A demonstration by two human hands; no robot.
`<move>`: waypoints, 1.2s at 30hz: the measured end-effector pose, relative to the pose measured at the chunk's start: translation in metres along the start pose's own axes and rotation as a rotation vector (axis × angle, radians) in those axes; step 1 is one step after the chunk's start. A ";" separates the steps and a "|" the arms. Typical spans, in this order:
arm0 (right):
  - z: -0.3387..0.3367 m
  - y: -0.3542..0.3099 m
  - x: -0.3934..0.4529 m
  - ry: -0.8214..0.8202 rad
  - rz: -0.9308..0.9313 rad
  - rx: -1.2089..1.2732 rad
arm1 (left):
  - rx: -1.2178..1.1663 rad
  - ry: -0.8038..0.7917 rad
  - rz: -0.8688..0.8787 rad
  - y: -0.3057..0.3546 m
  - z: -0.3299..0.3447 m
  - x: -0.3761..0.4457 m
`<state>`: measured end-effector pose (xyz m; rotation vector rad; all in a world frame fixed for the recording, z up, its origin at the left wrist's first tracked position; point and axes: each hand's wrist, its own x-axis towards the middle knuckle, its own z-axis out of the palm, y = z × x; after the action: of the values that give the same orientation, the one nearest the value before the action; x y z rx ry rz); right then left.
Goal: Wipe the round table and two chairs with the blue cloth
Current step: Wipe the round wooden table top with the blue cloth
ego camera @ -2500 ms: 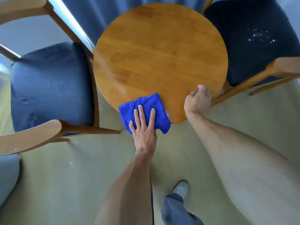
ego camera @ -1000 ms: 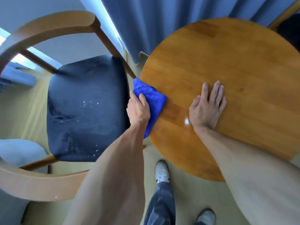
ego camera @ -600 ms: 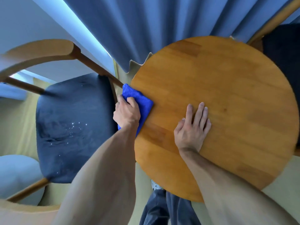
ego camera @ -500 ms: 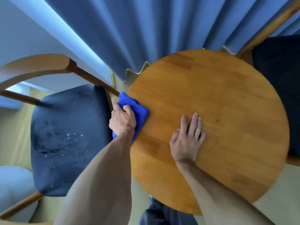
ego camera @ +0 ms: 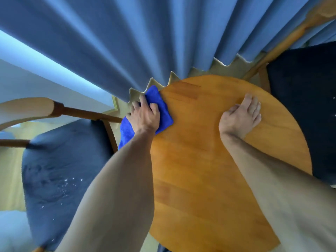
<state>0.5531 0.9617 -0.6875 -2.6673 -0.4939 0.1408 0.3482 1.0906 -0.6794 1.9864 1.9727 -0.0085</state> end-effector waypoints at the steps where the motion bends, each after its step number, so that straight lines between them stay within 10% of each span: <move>1: -0.001 0.004 0.003 0.005 -0.004 0.011 | 0.029 -0.003 0.033 0.012 0.003 0.004; 20: -0.024 0.090 0.027 0.114 -0.087 -0.077 | 0.263 -0.080 0.617 0.206 0.066 -0.007; 36: -0.089 0.120 -0.017 0.126 0.036 0.083 | 0.237 -0.115 0.763 0.115 0.081 -0.175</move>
<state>0.5912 0.8194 -0.6575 -2.5846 -0.3918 0.0030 0.4720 0.9033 -0.6865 2.6956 1.0818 -0.1723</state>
